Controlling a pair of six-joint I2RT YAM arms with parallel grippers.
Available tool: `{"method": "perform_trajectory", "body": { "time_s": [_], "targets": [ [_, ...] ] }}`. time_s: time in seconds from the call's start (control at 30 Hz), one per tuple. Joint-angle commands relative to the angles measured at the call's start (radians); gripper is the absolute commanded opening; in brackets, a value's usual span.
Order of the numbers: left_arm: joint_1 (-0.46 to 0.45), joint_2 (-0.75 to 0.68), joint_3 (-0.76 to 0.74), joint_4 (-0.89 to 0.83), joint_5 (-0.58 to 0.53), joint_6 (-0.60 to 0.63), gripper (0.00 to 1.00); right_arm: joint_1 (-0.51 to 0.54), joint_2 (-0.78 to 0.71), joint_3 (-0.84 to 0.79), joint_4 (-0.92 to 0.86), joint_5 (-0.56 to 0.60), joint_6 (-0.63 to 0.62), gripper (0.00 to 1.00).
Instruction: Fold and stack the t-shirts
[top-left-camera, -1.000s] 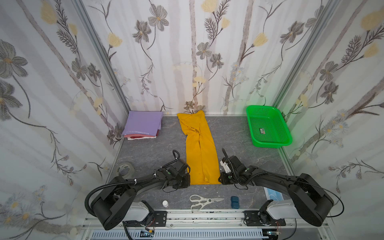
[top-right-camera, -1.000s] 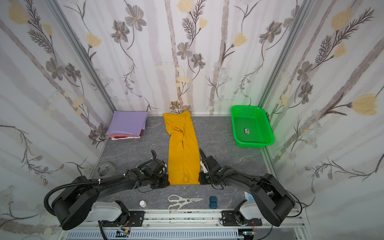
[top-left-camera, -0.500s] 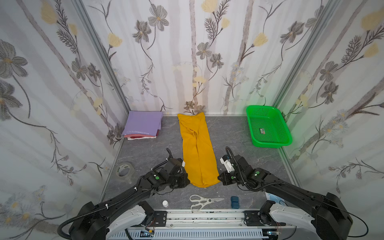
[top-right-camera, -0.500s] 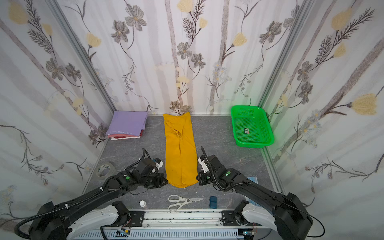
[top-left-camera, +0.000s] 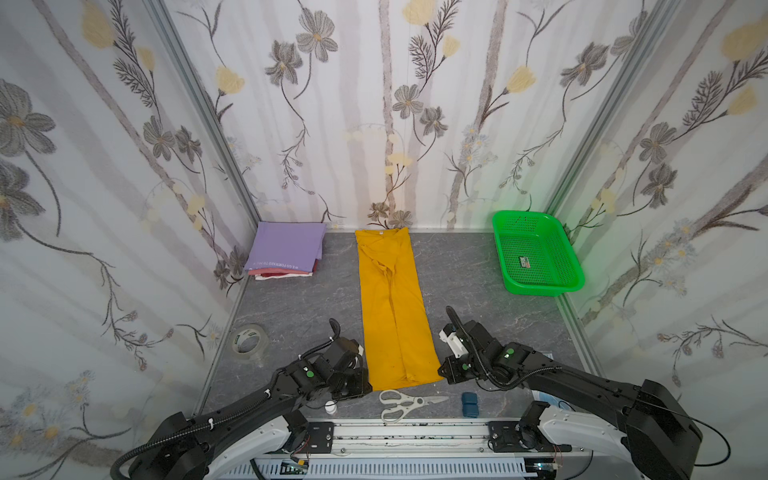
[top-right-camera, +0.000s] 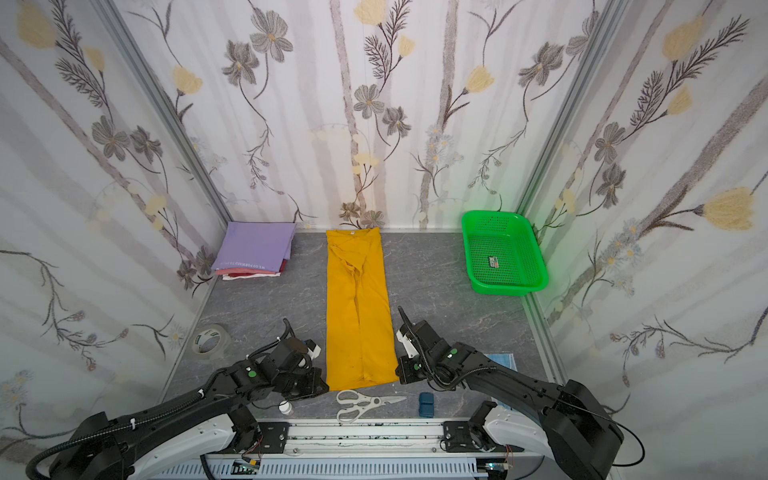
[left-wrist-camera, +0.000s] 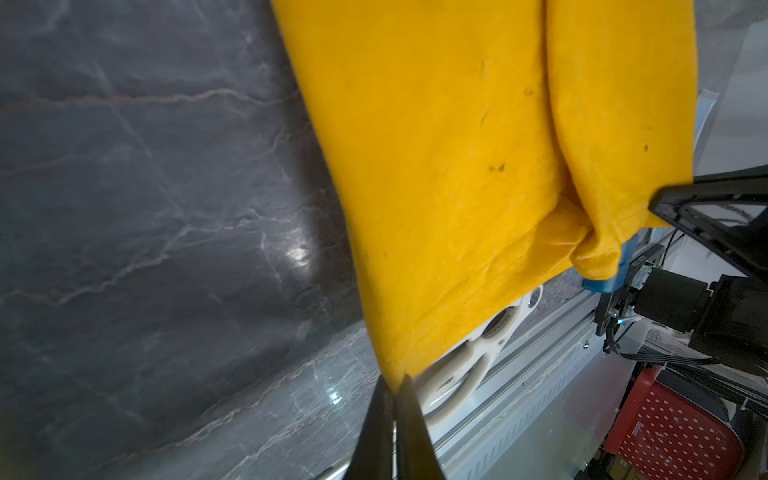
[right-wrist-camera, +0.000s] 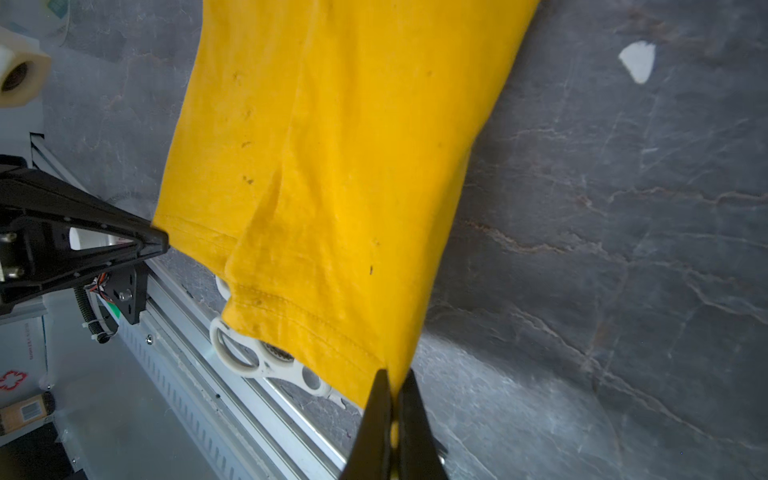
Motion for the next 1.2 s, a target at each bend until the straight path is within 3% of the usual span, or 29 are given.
{"method": "perform_trajectory", "body": {
  "time_s": [0.0,0.27,0.47,0.67,0.83,1.17],
  "targets": [
    [-0.001,-0.005,-0.008,0.024,0.023,-0.019,0.0,0.016,0.012,0.015,0.038,-0.052,-0.019,0.0],
    [-0.016,-0.05,-0.004,0.03,0.054,-0.026,0.0,0.046,-0.025,0.011,0.006,-0.102,-0.029,0.0],
    [0.003,-0.041,0.083,0.008,-0.053,0.021,0.0,-0.001,0.027,0.119,0.04,-0.083,-0.041,0.0],
    [0.156,0.125,0.196,0.057,-0.114,0.065,0.0,-0.162,0.202,0.272,0.122,-0.134,-0.077,0.0],
    [0.292,0.299,0.32,0.153,-0.05,0.154,0.0,-0.263,0.446,0.454,0.147,-0.193,-0.13,0.0],
    [0.391,0.711,0.636,0.192,0.014,0.251,0.0,-0.386,0.817,0.801,0.12,-0.27,-0.148,0.0]
  ]
}}
